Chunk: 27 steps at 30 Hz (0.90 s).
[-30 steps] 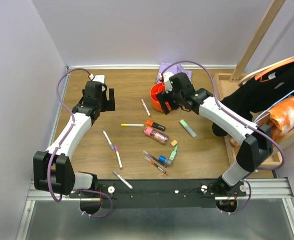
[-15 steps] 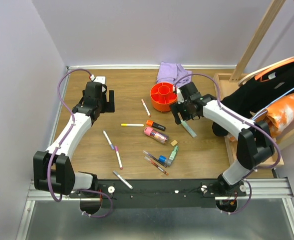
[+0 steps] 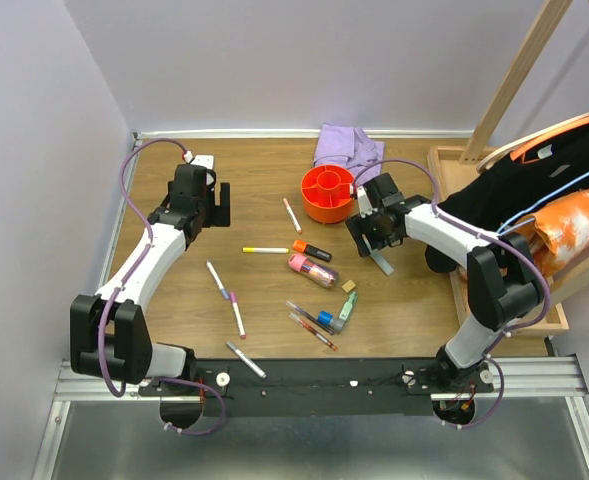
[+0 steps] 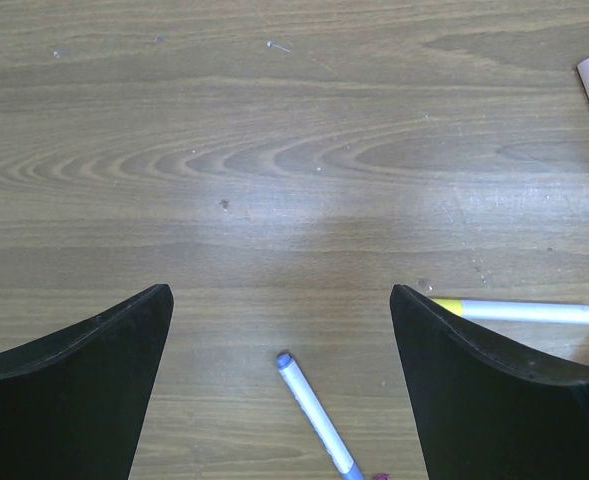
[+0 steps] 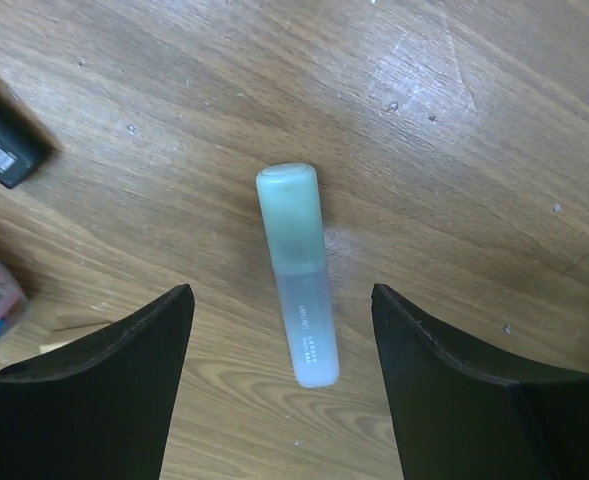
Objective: Sort the stationery into containers
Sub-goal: Pick up the pen from the center of the board.
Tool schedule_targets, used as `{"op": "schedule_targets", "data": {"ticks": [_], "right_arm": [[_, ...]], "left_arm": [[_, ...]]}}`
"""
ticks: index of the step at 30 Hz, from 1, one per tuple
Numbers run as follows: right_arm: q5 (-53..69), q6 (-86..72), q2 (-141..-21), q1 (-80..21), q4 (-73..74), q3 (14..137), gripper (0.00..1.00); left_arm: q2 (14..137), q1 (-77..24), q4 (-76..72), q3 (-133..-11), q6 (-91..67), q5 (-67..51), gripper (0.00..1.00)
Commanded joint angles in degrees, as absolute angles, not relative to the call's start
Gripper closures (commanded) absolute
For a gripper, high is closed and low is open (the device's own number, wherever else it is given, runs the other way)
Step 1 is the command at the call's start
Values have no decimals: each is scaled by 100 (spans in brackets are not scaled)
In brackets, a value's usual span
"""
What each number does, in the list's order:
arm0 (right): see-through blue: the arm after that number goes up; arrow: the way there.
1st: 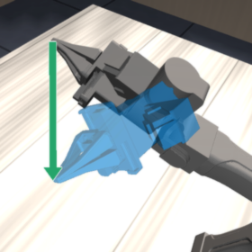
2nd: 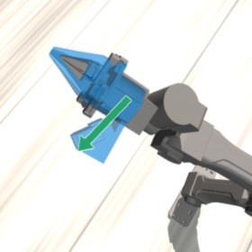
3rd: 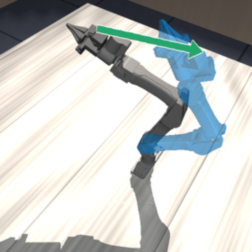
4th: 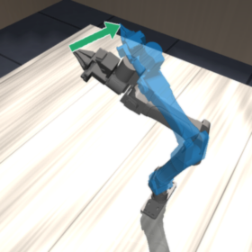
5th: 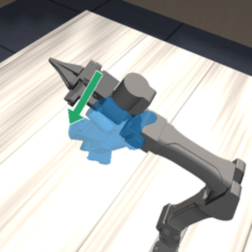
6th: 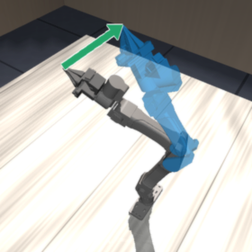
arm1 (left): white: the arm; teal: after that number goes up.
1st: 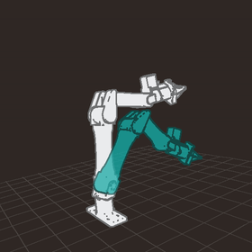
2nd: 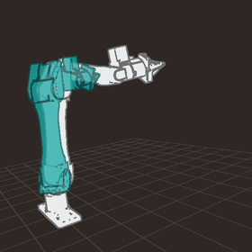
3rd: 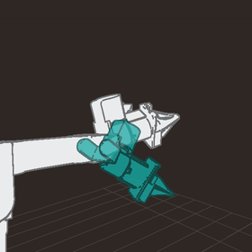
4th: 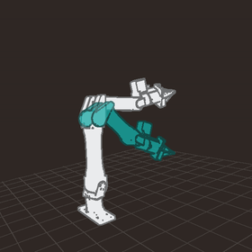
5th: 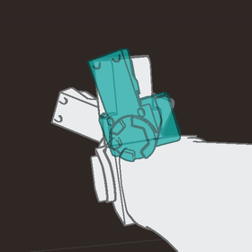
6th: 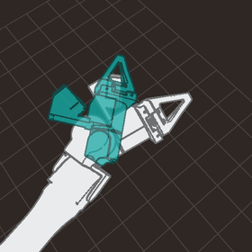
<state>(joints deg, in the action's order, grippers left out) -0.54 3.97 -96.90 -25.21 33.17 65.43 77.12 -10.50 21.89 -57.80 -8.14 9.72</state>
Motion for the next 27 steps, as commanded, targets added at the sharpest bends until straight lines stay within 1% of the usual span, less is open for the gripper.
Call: {"op": "schedule_targets", "data": {"ticks": [1, 16, 18, 21, 23, 24, 25, 26, 27], "right_arm": [[26, 676, -9764, -2540, 2945, 6416, 21], [44, 862, -10450, -2540, 2549, 6741, 27], [96, 870, -10503, -2549, 2531, 6767, 30], [114, 896, -10599, -2540, 2523, 6811, 33], [132, 914, -10678, -2540, 2531, 6838, 38], [175, 923, -10705, -2540, 2583, 6864, 46], [193, 923, -10731, -2540, 2619, 6890, 50], [228, 923, -10758, -2540, 2654, 6908, 57], [263, 940, -10749, -2540, 2733, 6926, 70]], "left_arm": [[7787, -1063, 2100, -5774, -747, 1072, 1], [7919, -1063, 2057, -5792, -738, 1046, 1], [7945, -1063, 2074, -5801, -747, 1028, 1], [7980, -1063, 2074, -5810, -765, 1011, 1], [7998, -1063, 2066, -5810, -773, 1011, 1], [8015, -1063, 2074, -5810, -773, 1002, 1], [8016, -1063, 2057, -5818, -773, 985, 1], [8033, -1063, 2048, -5818, -773, 984, 1], [8033, -1063, 2039, -5810, -773, 984, 1]]}}
